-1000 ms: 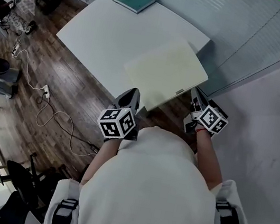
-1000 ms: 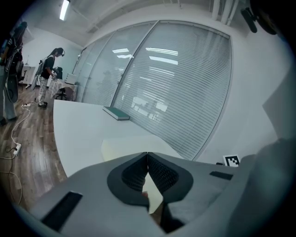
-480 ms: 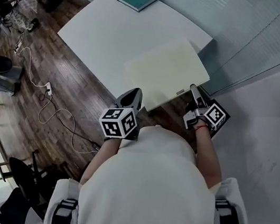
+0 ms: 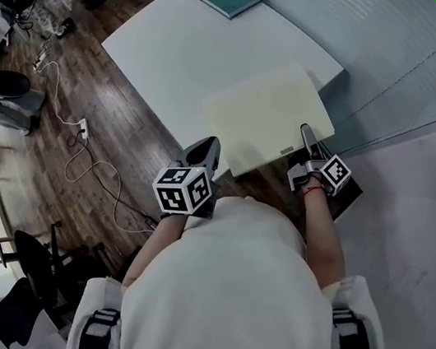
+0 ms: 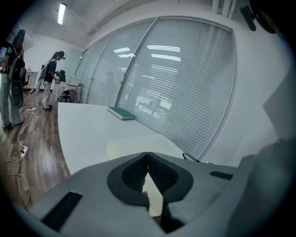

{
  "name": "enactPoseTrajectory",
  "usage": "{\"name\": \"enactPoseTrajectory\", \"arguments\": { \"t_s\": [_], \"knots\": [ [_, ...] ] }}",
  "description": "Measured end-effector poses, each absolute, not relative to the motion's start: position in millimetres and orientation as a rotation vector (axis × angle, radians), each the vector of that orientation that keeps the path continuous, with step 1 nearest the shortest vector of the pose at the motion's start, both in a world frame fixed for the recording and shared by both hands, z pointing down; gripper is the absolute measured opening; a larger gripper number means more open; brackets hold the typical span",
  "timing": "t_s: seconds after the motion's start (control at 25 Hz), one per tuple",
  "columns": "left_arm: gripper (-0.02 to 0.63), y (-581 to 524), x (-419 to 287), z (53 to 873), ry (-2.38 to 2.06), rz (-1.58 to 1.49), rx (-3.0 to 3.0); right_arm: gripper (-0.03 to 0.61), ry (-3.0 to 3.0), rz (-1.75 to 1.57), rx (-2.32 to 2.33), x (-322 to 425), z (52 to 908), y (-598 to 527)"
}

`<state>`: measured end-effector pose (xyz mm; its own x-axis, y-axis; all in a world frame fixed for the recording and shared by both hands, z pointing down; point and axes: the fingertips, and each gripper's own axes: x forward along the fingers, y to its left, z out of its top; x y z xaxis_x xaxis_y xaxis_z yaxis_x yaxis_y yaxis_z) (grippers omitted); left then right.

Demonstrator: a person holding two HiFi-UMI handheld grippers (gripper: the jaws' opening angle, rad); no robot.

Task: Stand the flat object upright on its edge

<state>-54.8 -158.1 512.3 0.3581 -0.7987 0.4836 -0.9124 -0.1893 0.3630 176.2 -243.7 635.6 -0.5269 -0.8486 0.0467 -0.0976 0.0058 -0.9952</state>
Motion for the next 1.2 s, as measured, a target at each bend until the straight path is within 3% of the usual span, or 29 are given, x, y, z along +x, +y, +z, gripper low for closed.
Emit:
{"name": "enactPoseTrajectory", "arguments": {
  "t_s": [0.92, 1.2],
  "knots": [
    [0.021, -174, -66, 520, -1.499, 0.234, 1.993, 0.439, 1.743, -1.594, -0.912, 155, 641, -273],
    [0.021, -173, -67, 519, -1.507, 0.213, 1.981, 0.325, 1.708, -1.628, -0.935, 159, 643, -272]
  ]
}}
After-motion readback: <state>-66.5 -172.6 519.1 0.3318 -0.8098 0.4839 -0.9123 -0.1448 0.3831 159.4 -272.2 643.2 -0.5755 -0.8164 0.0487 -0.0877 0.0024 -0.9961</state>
